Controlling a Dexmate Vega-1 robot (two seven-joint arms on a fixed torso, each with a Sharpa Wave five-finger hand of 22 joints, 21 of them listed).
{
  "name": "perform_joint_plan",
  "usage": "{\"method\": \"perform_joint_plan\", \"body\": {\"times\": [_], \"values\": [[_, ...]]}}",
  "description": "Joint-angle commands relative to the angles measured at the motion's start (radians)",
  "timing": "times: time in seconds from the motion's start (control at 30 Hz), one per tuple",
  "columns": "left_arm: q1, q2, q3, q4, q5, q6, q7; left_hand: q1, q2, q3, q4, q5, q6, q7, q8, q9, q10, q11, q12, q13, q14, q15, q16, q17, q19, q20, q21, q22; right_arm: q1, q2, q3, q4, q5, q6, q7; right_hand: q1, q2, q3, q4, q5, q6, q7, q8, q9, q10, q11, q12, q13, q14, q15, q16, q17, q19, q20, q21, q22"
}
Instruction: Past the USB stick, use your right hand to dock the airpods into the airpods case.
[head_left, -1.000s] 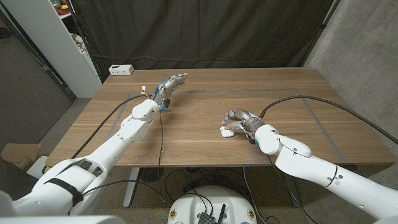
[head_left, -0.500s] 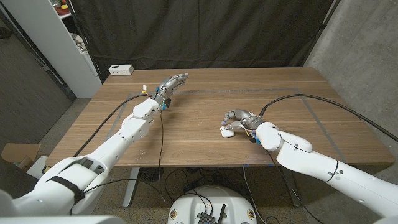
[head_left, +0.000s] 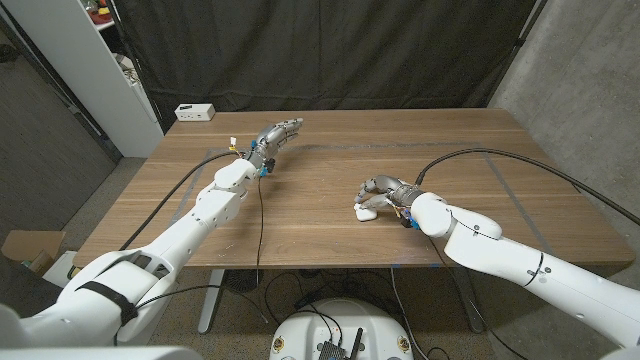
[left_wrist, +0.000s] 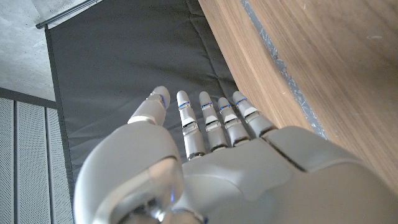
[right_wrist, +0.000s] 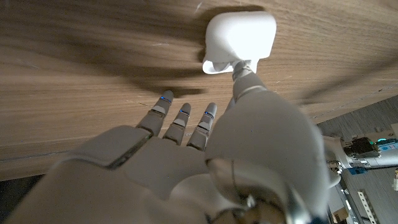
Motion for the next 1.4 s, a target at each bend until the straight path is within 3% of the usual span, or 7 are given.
{"method": "perform_joint_plan", "body": {"times": [0.03,0.23,0.87,1.4], "values": [[-0.012,-0.003,0.000,0.023,-0.008,-0.002,-0.021,-0.007,0.002,0.001,-0.002,0.007,0.000,0.001,-0.003,0.002,0.002,0.001,-0.002,0.002,0.001,-0.049,-0.003,0.002,0.004,0.004,-0.004,0.003,0.034,0.009,-0.020,0.010,0.009,-0.017,0.020,0.006,0.003,0.005,0.000,0.005,-0.011,0.000,-0.002,-0.001,-0.005,-0.002,0.000,0.002,-0.005,-0.126,0.001,0.003,-0.006,-0.001,-0.004,0.000],[-0.021,-0.006,0.001,0.038,-0.008,-0.007,-0.030,-0.007,0.003,0.002,-0.002,0.008,0.002,0.000,-0.002,0.002,0.001,0.000,-0.003,0.002,0.000,-0.046,-0.003,0.002,0.004,0.004,-0.004,0.003,0.039,0.010,-0.026,0.010,0.006,-0.026,0.018,-0.001,0.006,0.005,0.005,0.006,-0.008,0.000,-0.001,-0.004,0.000,-0.004,0.003,0.001,-0.002,-0.126,0.003,0.004,-0.005,-0.001,-0.002,0.000],[-0.035,-0.010,0.002,0.063,-0.012,-0.008,-0.048,-0.010,0.002,0.002,-0.002,0.008,0.002,-0.001,-0.003,0.002,0.002,0.001,-0.003,0.002,-0.002,-0.044,-0.003,0.002,0.004,0.006,-0.004,0.003,0.026,0.019,-0.026,0.009,0.002,-0.025,-0.025,-0.018,0.002,0.003,0.008,0.002,0.087,0.012,0.048,0.019,0.049,0.000,0.023,0.004,0.038,-0.136,0.016,0.000,0.029,-0.009,0.005,0.000],[-0.034,-0.006,0.004,0.055,-0.011,0.003,-0.048,-0.012,0.002,0.002,-0.001,0.008,0.001,0.002,-0.003,0.002,0.003,0.001,-0.002,0.003,-0.003,-0.042,-0.003,0.002,0.003,0.008,-0.004,0.003,0.003,0.022,0.001,0.001,0.040,-0.017,-0.051,-0.022,0.005,0.004,0.009,0.001,0.094,0.017,0.065,0.045,0.055,0.002,0.023,0.005,0.045,-0.135,0.018,0.001,0.034,-0.010,0.004,0.000]]}}
